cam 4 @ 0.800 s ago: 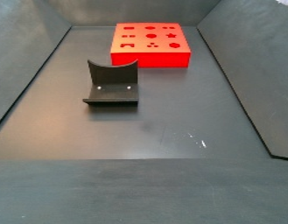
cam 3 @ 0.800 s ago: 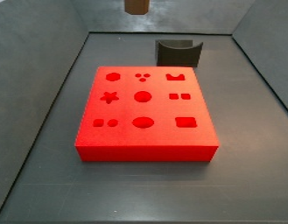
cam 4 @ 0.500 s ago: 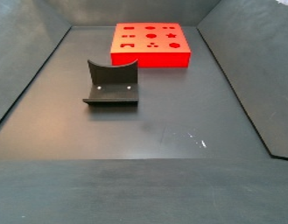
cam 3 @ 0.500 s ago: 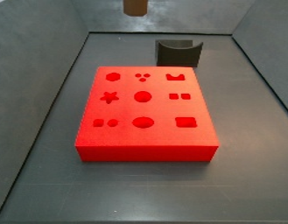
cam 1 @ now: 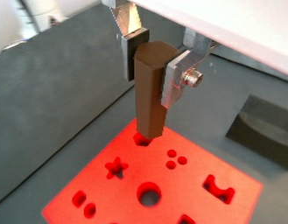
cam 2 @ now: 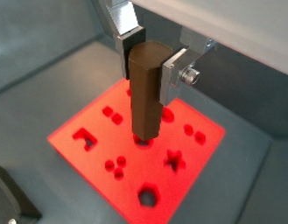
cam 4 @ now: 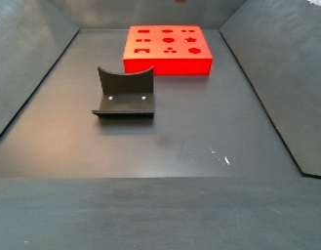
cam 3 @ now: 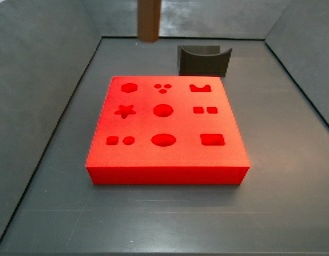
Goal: Insert the hexagon object.
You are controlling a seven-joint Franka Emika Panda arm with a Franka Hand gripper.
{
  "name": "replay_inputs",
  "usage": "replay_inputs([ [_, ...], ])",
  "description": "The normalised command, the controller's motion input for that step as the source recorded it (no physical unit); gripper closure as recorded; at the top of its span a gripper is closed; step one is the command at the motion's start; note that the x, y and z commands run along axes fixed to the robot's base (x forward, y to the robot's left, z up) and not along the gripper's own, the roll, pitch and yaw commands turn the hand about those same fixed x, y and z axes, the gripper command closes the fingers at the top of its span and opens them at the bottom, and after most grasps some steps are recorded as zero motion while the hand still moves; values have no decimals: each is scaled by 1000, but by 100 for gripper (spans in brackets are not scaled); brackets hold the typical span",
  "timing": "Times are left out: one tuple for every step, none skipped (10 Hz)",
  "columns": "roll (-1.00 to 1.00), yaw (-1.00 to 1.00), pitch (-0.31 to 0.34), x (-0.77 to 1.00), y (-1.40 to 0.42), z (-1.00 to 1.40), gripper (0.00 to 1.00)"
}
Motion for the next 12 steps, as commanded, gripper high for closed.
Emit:
replay_inputs([
  [11, -920, 0, -234, 40, -569, 100],
  [10, -911, 0, -283, 49, -554, 100],
  [3, -877, -47, -363, 94, -489, 100],
  [0, -880, -139, -114, 123, -440, 100],
  [0, -817, -181, -109, 151, -403, 100],
  [-23, -686, -239, -80, 243, -480, 100],
  [-130, -643, -354, 0, 217, -334, 100],
  [-181, -654, -427, 0, 140, -160, 100],
  [-191, -620, -429, 0, 146, -140, 100],
  [-204, -520, -390, -189, 143, -6, 100],
  [-97, -243, -254, -506, 0, 0, 100],
  [-109, -86, -226, -431, 74, 0, 100],
])
